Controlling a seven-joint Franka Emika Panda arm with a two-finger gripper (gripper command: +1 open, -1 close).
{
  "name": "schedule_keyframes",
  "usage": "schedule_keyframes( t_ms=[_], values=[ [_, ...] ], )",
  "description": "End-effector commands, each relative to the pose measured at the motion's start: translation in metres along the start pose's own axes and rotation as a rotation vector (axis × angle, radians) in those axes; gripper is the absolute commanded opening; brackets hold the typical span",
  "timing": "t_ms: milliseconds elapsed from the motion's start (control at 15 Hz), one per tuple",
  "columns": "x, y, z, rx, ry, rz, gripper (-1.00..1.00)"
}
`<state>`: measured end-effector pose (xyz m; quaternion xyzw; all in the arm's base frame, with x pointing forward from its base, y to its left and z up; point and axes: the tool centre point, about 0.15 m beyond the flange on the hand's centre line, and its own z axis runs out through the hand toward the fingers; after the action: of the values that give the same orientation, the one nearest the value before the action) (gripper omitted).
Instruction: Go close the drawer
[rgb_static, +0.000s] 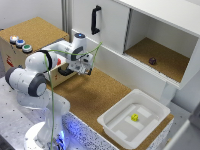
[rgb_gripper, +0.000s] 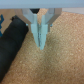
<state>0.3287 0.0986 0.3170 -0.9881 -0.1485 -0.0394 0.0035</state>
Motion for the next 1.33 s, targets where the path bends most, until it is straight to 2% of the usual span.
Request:
schedule_keyframes(
  t_ms=[0, 267, 400, 933, 1267],
  values=[
    [0.026, -0.032, 0.004, -0.012, -0.077, 0.101, -1.00],
    [0.030, -0.055, 0.005, 0.040, -0.054, 0.156, -1.00],
    [0.034, -0.066, 0.005, 0.046, -0.050, 0.150, -1.00],
    [0.068, -0.128, 0.003, 0.012, -0.066, 0.102, -1.00],
    [0.087, -0.178, 0.003, 0.015, -0.071, 0.089, -1.00]
  ],
)
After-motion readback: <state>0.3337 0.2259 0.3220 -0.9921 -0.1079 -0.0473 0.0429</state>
